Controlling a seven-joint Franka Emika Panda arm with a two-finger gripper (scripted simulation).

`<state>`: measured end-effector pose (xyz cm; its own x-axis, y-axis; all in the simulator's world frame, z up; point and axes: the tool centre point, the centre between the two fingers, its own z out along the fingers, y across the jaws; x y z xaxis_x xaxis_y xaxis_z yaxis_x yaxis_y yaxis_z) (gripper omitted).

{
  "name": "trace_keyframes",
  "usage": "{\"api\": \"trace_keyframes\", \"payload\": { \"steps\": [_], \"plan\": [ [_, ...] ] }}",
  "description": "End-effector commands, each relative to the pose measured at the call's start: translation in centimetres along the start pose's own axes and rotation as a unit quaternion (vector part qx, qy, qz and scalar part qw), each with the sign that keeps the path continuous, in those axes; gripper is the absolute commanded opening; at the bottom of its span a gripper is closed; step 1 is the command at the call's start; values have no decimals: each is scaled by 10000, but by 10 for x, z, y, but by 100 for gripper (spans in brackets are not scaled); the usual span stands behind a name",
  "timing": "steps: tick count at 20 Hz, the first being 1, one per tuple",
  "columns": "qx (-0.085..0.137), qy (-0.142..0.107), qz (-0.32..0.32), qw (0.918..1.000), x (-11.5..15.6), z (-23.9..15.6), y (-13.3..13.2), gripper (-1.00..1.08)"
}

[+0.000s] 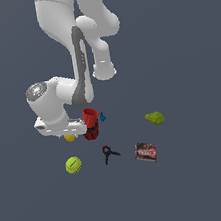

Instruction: Pick up a designated object from a clutter of objects.

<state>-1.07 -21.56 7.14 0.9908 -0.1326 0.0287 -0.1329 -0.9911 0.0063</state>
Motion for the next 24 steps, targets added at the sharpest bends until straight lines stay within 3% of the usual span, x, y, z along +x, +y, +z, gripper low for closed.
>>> {"api": "trace_keyframes", "payload": {
  "steps": [1,24],
  "plan": [
    [5,-4,-11,10000,-5,-12,-14,-100],
    [-10,-89,-15,10000,-74,-189,-198,-100]
  ]
}}
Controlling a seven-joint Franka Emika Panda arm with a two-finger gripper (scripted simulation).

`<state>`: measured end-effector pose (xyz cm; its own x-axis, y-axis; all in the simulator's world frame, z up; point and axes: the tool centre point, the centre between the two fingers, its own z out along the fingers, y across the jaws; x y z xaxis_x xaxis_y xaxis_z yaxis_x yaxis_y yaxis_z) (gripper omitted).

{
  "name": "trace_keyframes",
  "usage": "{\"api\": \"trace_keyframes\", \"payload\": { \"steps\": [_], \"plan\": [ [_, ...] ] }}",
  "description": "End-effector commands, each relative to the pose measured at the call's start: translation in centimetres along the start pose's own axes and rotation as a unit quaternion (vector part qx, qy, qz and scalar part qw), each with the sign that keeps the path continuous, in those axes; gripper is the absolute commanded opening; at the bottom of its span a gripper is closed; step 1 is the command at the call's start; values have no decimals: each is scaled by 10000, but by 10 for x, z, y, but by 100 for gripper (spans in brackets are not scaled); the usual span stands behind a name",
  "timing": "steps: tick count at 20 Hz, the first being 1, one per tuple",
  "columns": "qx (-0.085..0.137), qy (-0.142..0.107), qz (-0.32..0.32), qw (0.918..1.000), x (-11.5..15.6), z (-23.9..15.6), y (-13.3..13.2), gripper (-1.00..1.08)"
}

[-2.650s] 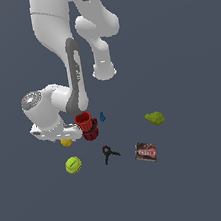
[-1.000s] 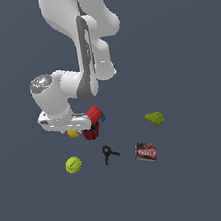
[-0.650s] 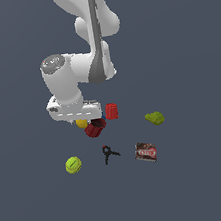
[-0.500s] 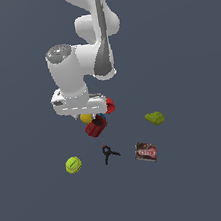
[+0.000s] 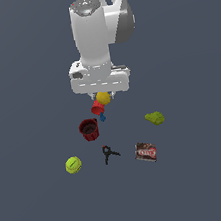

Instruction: Pick up a designated object from a clutter of objects.

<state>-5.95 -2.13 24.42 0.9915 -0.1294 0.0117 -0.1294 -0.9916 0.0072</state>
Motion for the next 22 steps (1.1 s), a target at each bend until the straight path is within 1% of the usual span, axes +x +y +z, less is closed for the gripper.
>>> {"api": "trace_keyframes", "payload": {
  "steps": [1,7,12,17,22],
  "plan": [
    [-5,-7,2,10000,-9,-22,-22,-100],
    [6,-30,-2,10000,-25,-68,-69,-100],
    [20,-47,-5,10000,-34,-98,-101,-100],
    [30,-56,-6,10000,-39,-116,-120,-100],
    [36,-60,-6,10000,-40,-123,-127,-100]
  ]
}}
